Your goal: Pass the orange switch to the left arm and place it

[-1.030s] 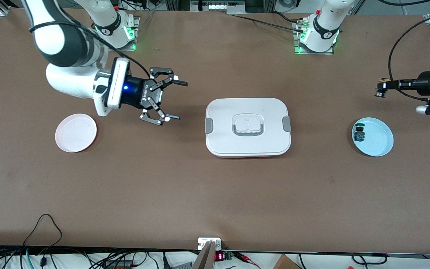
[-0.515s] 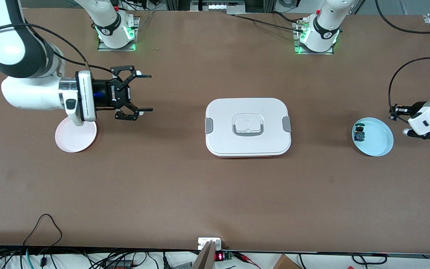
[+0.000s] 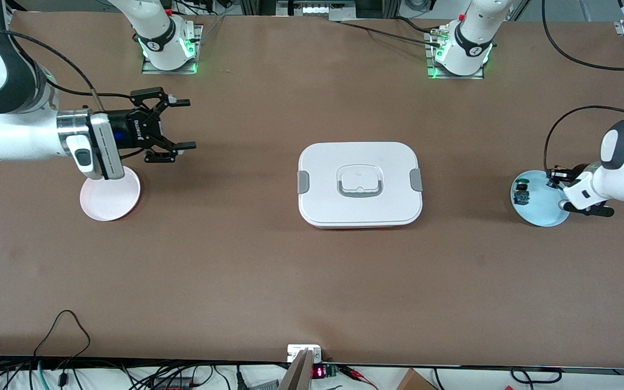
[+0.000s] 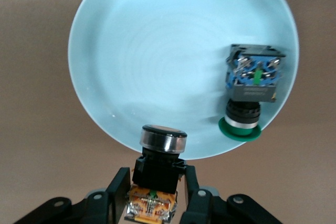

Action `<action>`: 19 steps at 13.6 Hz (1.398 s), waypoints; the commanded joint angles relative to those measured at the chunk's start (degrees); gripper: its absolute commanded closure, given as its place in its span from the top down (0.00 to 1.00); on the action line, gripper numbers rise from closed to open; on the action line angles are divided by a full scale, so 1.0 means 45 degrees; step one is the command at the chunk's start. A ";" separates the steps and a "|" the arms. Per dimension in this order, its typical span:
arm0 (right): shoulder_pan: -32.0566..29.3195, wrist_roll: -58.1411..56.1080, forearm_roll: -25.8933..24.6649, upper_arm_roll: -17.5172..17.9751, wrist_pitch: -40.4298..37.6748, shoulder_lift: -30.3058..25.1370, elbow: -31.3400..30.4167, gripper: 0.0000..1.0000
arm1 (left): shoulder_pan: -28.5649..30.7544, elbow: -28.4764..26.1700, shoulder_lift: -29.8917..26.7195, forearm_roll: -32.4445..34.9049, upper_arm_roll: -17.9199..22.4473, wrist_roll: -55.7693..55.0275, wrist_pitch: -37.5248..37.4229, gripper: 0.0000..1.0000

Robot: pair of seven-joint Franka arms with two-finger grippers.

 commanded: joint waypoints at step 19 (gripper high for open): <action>-0.0152 1.1681 -1.6220 -0.0094 -0.0347 -0.0018 0.4387 1.00 | -0.0691 0.3126 0.1307 0.0584 -0.0689 -0.1066 -0.0293 1.00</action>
